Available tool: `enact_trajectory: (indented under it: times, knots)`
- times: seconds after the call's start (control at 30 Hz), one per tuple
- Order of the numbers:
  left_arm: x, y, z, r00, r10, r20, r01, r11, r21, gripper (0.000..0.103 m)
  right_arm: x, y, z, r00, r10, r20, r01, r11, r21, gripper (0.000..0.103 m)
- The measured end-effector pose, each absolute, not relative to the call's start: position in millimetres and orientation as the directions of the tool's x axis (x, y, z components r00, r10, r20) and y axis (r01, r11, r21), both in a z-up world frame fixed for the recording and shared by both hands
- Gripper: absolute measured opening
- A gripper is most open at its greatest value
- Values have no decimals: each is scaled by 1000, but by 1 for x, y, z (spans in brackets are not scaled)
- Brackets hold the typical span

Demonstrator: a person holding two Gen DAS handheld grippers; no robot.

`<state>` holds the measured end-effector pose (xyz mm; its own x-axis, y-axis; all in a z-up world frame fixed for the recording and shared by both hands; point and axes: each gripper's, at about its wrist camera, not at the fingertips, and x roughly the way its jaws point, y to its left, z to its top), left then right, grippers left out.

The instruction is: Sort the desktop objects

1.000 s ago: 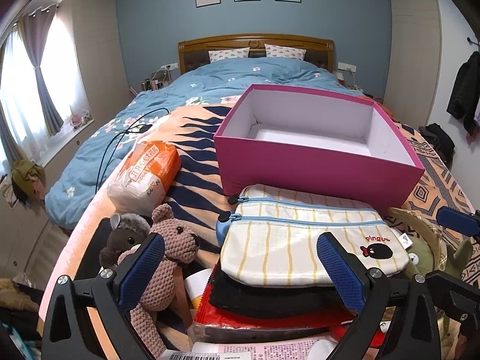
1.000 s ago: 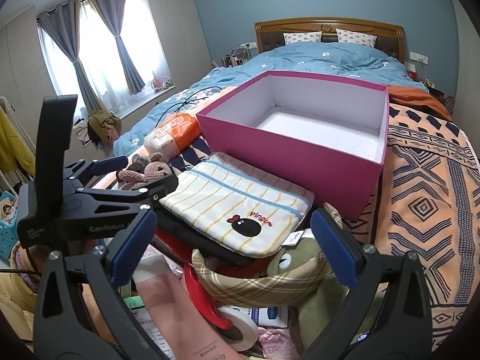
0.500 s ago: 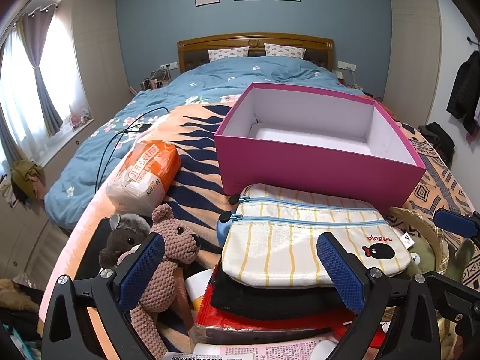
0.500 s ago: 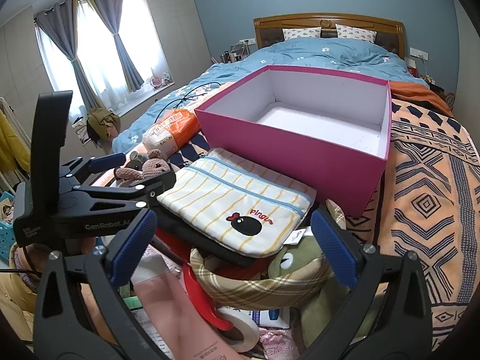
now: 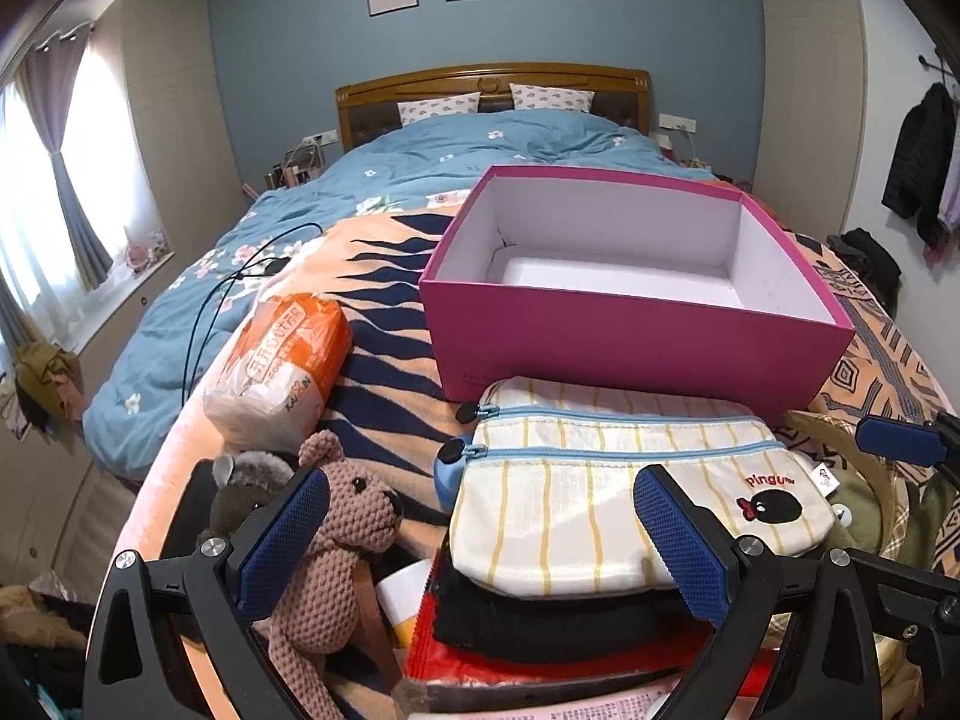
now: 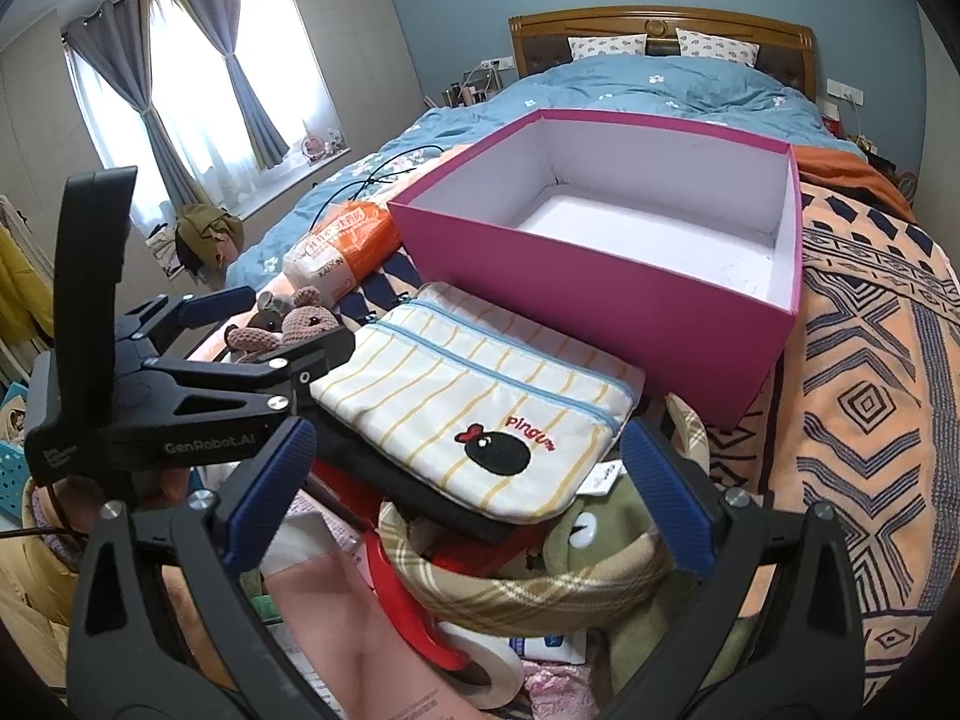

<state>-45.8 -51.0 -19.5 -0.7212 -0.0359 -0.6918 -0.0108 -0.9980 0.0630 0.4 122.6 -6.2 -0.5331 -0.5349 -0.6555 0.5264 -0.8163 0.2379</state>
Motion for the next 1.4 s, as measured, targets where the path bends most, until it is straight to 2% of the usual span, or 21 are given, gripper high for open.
enact_trajectory:
  times: [0.2,0.33,0.37,0.7,0.97,1.03,1.1,1.27,1.4]
  knots:
    - [-60,-54,-24,-695,-4,-719,-51,-997,56,103,-13,115,-12,-466,-545,-697,543,-798,261,96]
    - [-68,-51,-31,-671,24,-741,-87,-995,47,103,-26,108,-24,-399,-526,-751,535,-799,274,80]
    - [-69,-50,-33,-665,31,-746,-99,-994,46,103,-28,108,-27,-398,-515,-760,528,-805,269,79]
    - [-82,-45,-48,-586,108,-803,-192,-981,9,103,-44,123,-33,-370,-453,-811,445,-853,274,78]
    - [-96,-48,-58,-472,225,-852,-249,-961,-116,102,-63,123,-44,-319,-460,-829,392,-860,326,79]
    - [-99,-50,-61,-441,262,-859,-256,-953,-159,96,-65,125,-44,-310,-474,-824,386,-855,346,79]
    - [-102,-52,-63,-408,296,-863,-257,-945,-203,95,-68,127,-46,-298,-464,-834,378,-860,344,79]
    - [-106,-53,-67,-375,312,-873,-266,-938,-222,94,-74,127,-51,-274,-435,-857,342,-877,336,79]
    - [-106,-55,-69,-367,319,-874,-259,-937,-233,94,-75,126,-51,-269,-480,-835,359,-855,375,80]
